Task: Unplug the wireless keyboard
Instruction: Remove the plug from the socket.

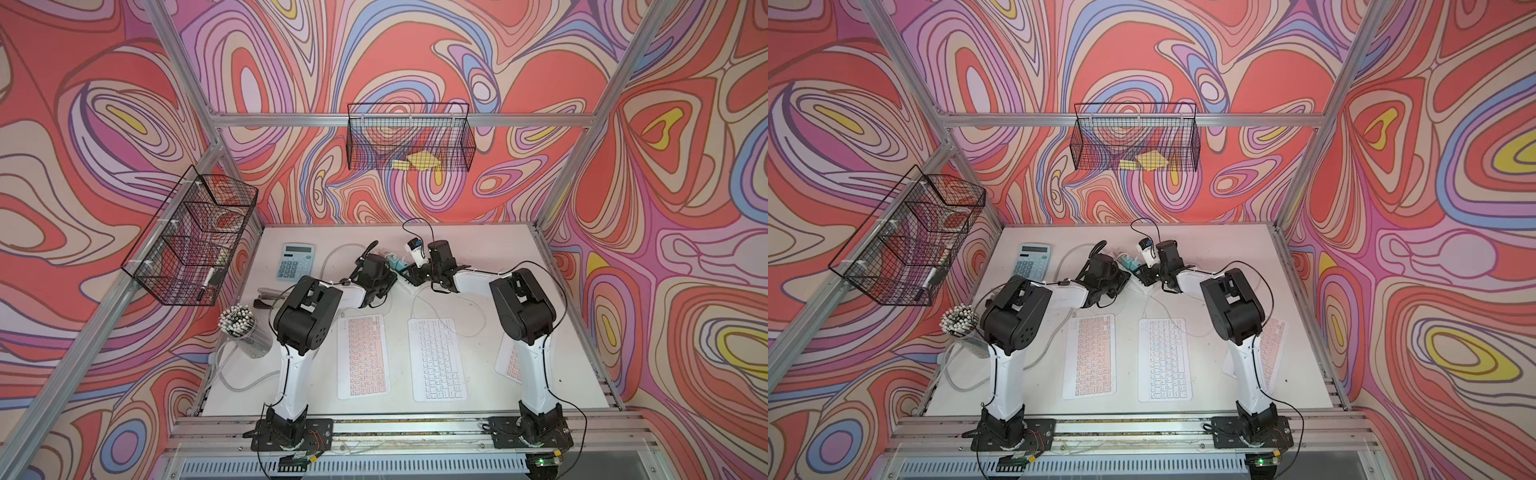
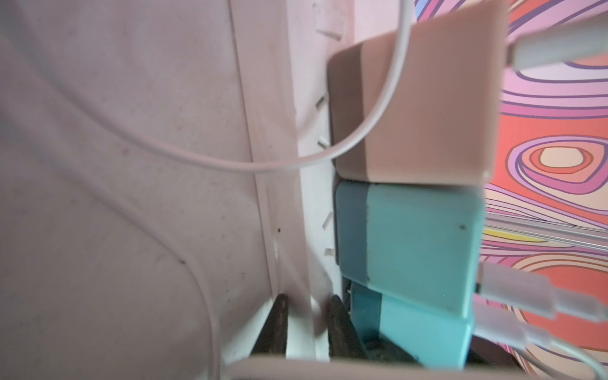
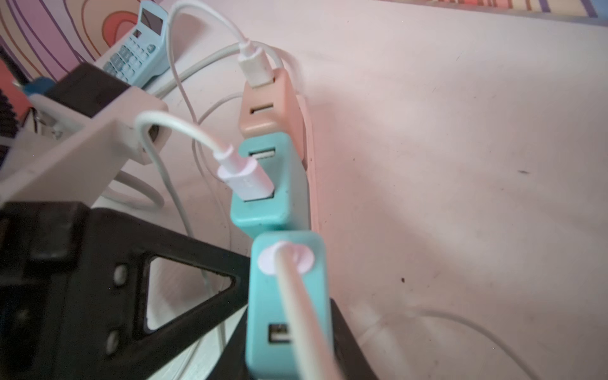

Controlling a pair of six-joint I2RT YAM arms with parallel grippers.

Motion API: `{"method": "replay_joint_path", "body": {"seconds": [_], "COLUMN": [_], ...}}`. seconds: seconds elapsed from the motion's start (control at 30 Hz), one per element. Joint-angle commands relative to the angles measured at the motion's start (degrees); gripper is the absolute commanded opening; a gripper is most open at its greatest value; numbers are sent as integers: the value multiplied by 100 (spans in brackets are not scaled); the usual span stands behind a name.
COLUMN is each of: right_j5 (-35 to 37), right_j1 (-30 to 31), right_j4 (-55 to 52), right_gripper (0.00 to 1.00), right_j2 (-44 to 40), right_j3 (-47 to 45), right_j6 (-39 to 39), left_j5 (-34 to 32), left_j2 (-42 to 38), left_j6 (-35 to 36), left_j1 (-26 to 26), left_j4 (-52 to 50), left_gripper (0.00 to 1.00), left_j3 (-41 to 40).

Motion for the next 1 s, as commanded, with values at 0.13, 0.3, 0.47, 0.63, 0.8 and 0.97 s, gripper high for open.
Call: {"method": "replay_joint_path", "body": {"seconds": [0.13,0.3,0.47,0.63,0.8,0.97], "right_j5": [-499,463,1205,1892,2108,314], "right_j1": [360,899,1306,1503,1456,805], "right_j4": [224,2,51,-383,-575,-38], "right_gripper": [23,23,23,23,23,22], "right_j2": [-127,-242,-200,2,12,-283], "right_j3": [135,22,-48,200,279,44], "right_j6": [122,-1191,-2082,-2631,-2620,-1051], "left_j5": [465,447,446,442,443,439], "left_j2": [506,507,511,507,498,482], "left_j6": [82,141,159,160,185,172], "left_j1": [-280,-283,-277,-277,-273,-242], "left_j4": [-1703,-1836,-1829,-1824,-1820,-1769], "left_gripper": [23,24,24,24,24,24], "left_j3": [-396,-323,-312,-312,-323,-377]}}
